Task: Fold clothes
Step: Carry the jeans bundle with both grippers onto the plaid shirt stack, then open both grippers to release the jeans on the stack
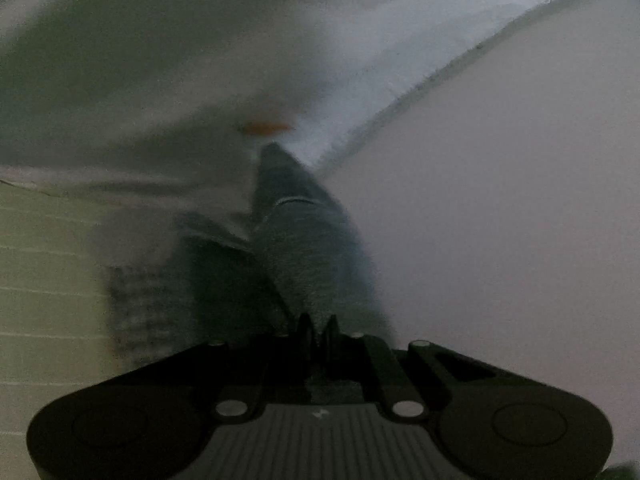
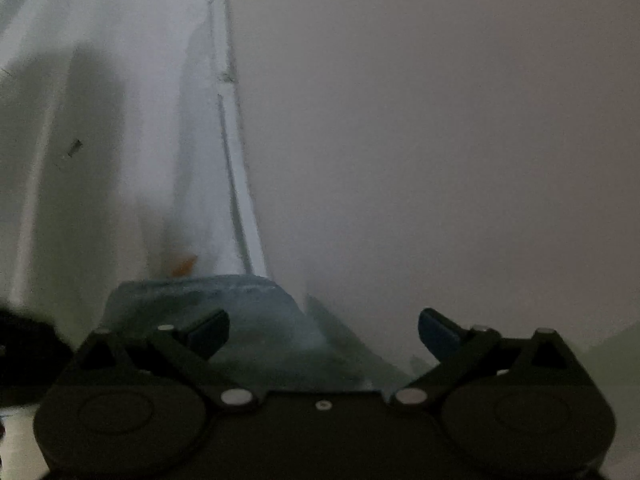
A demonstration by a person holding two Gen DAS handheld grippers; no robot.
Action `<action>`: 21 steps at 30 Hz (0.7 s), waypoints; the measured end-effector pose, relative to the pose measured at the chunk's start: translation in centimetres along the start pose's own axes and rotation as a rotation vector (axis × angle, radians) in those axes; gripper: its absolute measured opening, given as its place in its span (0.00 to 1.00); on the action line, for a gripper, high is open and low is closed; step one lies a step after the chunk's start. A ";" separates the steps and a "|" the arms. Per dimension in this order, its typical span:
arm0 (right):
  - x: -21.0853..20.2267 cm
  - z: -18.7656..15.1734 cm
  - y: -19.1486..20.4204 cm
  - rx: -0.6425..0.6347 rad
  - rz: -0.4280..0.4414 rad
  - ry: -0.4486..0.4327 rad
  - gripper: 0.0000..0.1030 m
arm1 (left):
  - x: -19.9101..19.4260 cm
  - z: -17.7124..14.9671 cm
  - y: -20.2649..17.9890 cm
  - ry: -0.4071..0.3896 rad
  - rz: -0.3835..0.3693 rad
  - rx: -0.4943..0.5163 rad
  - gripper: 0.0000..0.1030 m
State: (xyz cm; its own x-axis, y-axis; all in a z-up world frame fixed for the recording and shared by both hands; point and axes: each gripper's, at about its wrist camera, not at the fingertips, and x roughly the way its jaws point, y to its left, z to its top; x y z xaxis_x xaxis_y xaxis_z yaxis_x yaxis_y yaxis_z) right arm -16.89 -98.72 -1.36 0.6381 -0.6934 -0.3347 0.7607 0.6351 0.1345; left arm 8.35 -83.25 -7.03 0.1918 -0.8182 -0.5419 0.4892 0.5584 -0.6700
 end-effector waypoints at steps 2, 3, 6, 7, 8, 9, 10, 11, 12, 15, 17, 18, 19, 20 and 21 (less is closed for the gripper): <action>1.1 -0.4 0.7 -0.014 0.031 0.037 0.99 | 0.6 -0.7 2.2 0.025 0.064 -0.041 0.06; 1.9 -0.9 1.1 -0.025 0.049 0.066 0.99 | 0.9 -1.0 3.3 0.037 0.096 -0.062 0.06; 4.8 -4.0 2.3 -0.075 0.098 0.193 0.99 | 3.1 -2.5 6.1 0.064 0.154 -0.114 0.08; 5.9 -5.5 2.9 -0.115 0.082 0.237 1.00 | 3.6 -2.7 6.4 0.070 0.177 -0.108 0.08; 6.5 -7.0 3.5 -0.175 0.045 0.247 1.00 | 3.9 -2.9 6.5 0.075 0.201 -0.100 0.10; 6.5 -7.6 3.8 -0.201 0.028 0.248 1.00 | 3.9 -2.9 6.5 0.079 0.213 -0.093 0.12; 6.2 -7.6 3.7 -0.191 0.025 0.247 1.00 | 3.6 -2.9 6.2 0.075 0.218 -0.079 0.17; 5.7 -7.1 3.4 -0.175 0.036 0.249 1.00 | 3.3 -2.9 5.8 0.064 0.222 -0.056 0.18; 5.2 -6.7 3.1 -0.163 0.046 0.251 1.00 | 2.9 -2.9 5.4 0.052 0.227 -0.030 0.24; 3.6 -6.0 3.1 -0.202 0.046 0.224 1.00 | 1.3 -3.1 4.1 0.031 0.265 0.055 0.53; 1.5 -5.7 3.1 -0.221 0.049 0.185 1.00 | -1.0 -3.8 2.5 0.001 0.267 0.127 0.69; 0.3 -5.4 3.2 -0.218 0.046 0.165 1.00 | -2.2 -4.2 1.7 -0.020 0.261 0.169 0.77; -0.4 -5.2 3.4 -0.208 0.046 0.150 1.00 | -3.4 -4.7 0.9 -0.041 0.254 0.213 0.83; -1.8 -4.9 3.5 -0.193 0.050 0.133 1.00 | -4.7 -5.3 0.0 -0.064 0.247 0.260 0.84; -3.3 -4.6 3.5 -0.179 0.054 0.116 1.00 | -6.1 -5.9 -0.9 -0.085 0.239 0.306 0.88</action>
State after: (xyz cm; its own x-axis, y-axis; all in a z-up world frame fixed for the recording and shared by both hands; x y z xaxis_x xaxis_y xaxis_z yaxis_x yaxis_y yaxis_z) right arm -16.84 -92.65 -4.10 0.6516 -0.6196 -0.4377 0.6859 0.7277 -0.0090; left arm 1.70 -77.92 -6.10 0.3947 -0.6854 -0.6119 0.6506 0.6788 -0.3406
